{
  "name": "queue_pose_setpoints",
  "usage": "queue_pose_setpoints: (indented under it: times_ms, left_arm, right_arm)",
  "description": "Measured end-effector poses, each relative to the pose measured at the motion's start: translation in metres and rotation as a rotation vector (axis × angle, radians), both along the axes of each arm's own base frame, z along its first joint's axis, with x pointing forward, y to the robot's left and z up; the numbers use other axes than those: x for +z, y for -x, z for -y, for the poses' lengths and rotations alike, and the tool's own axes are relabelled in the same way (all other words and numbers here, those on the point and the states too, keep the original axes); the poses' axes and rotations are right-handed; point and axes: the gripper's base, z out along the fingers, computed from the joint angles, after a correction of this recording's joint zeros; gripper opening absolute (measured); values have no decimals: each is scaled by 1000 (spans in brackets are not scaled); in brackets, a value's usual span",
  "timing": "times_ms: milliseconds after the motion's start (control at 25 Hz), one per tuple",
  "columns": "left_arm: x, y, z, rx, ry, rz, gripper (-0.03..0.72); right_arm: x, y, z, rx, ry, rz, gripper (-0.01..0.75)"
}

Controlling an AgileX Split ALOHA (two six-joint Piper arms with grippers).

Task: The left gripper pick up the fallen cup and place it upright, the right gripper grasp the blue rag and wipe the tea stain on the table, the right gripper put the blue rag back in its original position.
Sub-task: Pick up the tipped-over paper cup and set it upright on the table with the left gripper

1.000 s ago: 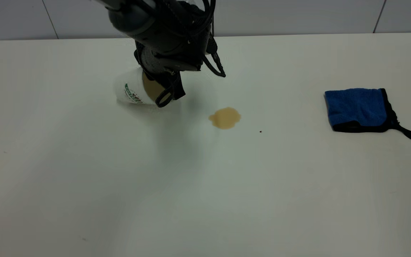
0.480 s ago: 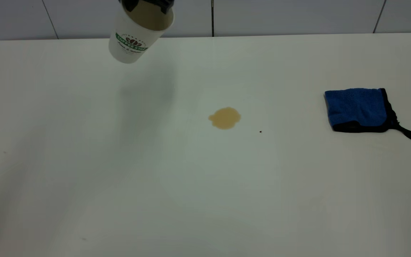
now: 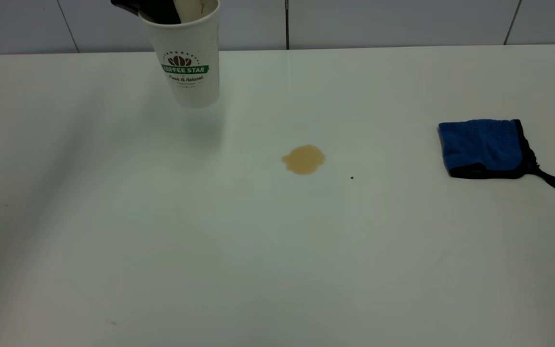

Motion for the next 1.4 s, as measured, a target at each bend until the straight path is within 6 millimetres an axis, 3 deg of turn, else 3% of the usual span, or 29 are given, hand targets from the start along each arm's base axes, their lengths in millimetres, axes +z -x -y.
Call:
queue_pose_setpoints:
  times_ms: [360,640,1400]
  left_arm:
    - [-54,-15,-33,-47,67,-19,25]
    - [-82,-19,-39,-12,55,-28,27]
    - [-103,-21,-41,9,41,-32,86]
  right_arm:
    - [0,0,0,0,0,0,578]
    - [0,0,0,0,0,0,578]
    - [0,0,0,0,0,0,578]
